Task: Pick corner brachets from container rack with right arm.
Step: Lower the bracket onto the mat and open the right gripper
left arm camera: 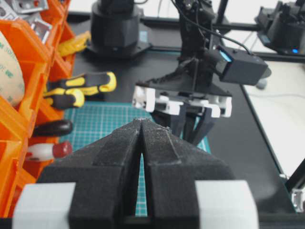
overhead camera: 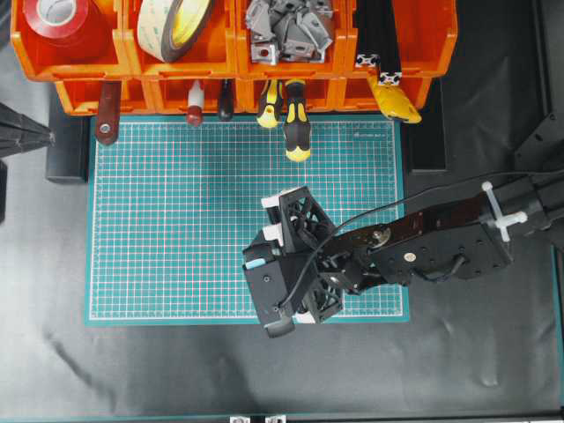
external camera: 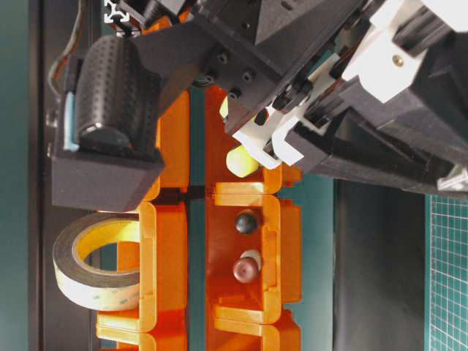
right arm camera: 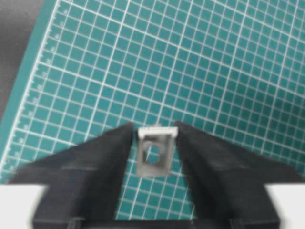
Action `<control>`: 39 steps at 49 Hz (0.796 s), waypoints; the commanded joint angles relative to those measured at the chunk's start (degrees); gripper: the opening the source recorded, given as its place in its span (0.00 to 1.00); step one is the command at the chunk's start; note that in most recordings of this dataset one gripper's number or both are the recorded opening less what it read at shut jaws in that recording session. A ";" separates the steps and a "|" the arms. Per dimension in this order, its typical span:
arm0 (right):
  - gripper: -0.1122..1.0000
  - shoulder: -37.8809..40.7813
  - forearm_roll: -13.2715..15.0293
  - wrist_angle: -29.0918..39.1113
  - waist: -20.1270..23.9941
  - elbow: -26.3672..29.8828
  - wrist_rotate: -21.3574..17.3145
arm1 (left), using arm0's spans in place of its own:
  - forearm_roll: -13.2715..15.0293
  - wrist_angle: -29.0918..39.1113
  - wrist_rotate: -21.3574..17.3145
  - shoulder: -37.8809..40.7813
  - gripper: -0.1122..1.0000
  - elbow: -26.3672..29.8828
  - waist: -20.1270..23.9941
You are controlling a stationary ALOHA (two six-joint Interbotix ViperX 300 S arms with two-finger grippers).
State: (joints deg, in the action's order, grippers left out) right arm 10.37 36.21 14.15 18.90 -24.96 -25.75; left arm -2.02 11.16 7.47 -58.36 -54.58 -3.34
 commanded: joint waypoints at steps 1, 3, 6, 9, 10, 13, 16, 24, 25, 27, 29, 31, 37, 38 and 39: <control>0.54 -0.88 0.09 -0.62 0.00 1.05 -0.09 | -0.18 -0.26 0.09 0.53 0.10 1.58 -0.18; 0.65 -0.79 0.09 -0.44 0.00 1.23 -0.09 | -0.18 -0.26 0.09 0.53 0.10 1.58 -0.09; 0.77 -0.70 0.09 -0.44 0.00 1.32 -0.09 | -0.18 -0.26 0.09 0.53 0.10 1.58 -0.09; 0.83 -0.70 0.09 -0.62 0.00 1.32 -0.18 | -0.18 -0.26 0.09 0.53 0.10 1.58 -0.18; 0.83 -0.70 0.00 -0.62 0.00 1.32 -0.18 | -0.18 -0.26 0.09 0.53 0.10 1.58 -0.18; 0.82 -0.79 -0.35 -0.70 0.18 1.23 -0.26 | -0.18 -0.18 0.09 0.53 0.10 1.58 -0.09; 0.81 -1.05 -1.41 -0.70 0.35 0.97 -0.35 | -0.18 0.09 0.09 0.44 0.10 1.58 -0.18; 0.81 -3.25 -4.83 -0.44 1.32 -0.44 -1.32 | -0.18 1.58 0.09 0.09 0.10 1.58 -0.18; 0.81 -3.87 -5.01 -0.44 1.49 -0.70 -1.67 | -0.18 1.85 0.18 0.09 0.10 1.58 -0.09; 0.81 -5.19 -5.36 -0.26 1.93 -1.49 -2.64 | -0.18 2.20 0.26 0.00 0.10 1.58 -0.09; 0.81 -6.50 -5.36 0.00 2.46 -2.29 -3.52 | -0.18 2.55 0.26 -0.09 0.10 1.67 -0.18; 0.81 -8.17 -5.36 0.35 3.08 -3.16 -4.31 | -0.18 2.55 0.18 -0.26 0.10 1.67 -0.09; 0.80 -13.71 -5.36 2.20 4.92 -5.54 -7.56 | -0.18 2.64 0.00 -0.70 0.10 1.67 -0.18; 0.80 -14.77 -5.36 2.64 5.10 -5.80 -8.17 | -0.18 2.81 0.00 -0.70 0.10 1.76 -0.18; 0.80 -15.73 -5.36 3.25 5.27 -6.06 -8.61 | -0.18 2.90 0.00 -0.79 0.10 1.76 -0.09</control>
State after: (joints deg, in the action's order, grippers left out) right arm 0.09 30.94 15.64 23.29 -30.76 -32.87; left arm -2.02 14.06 7.38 -59.15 -54.58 -3.43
